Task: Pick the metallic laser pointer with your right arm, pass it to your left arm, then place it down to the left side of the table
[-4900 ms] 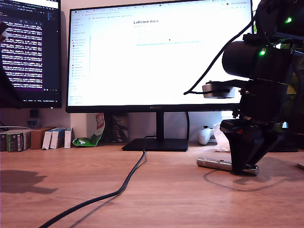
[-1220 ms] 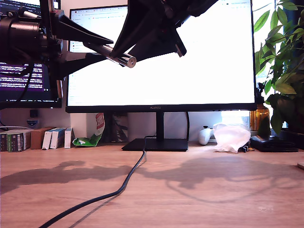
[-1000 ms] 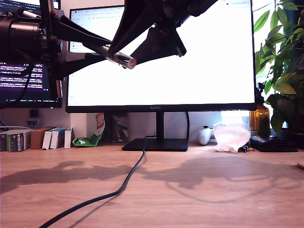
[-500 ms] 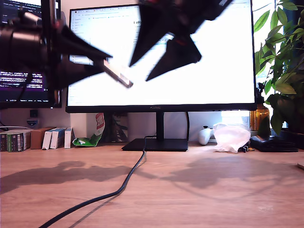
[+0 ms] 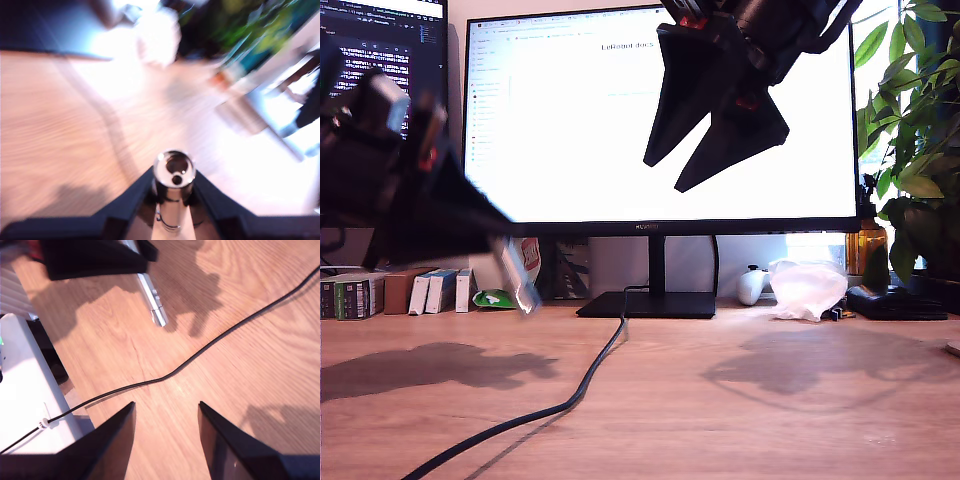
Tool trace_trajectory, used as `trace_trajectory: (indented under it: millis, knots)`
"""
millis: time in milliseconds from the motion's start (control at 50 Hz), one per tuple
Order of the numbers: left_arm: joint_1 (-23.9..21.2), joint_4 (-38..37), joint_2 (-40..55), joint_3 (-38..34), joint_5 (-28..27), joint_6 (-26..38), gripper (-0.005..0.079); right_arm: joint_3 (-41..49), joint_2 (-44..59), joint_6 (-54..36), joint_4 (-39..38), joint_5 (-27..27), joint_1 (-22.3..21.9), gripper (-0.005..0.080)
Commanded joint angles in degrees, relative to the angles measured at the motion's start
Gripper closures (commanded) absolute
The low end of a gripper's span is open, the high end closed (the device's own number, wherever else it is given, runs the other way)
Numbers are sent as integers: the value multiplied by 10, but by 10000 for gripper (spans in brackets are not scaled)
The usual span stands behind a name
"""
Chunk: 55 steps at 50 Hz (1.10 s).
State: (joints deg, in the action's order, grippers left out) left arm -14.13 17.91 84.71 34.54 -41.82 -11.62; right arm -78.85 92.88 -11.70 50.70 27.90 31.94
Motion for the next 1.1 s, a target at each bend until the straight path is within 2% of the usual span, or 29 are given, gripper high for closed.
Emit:
trace_trajectory:
  millis: [0, 260, 480, 620, 800, 1080]
  knots:
    - [-3, -41, -9, 29, 23, 61, 762, -8, -2, -3, -2, 0, 2, 390]
    - [-19, -287, -19, 138, 167, 192, 762, -8, -2, -5, -3, 0, 2, 390]
    - [-40, -446, -19, 231, 303, 257, 762, -8, -2, -8, -3, 1, 2, 390]
    - [-49, -513, -19, 263, 357, 304, 762, -8, -2, -17, -7, 1, 3, 390]
    - [-54, -568, -18, 266, 430, 375, 762, -8, -2, -19, -23, 3, 6, 390]
    - [-59, -622, -13, 266, 471, 503, 762, -8, -2, -18, -55, 26, 7, 390]
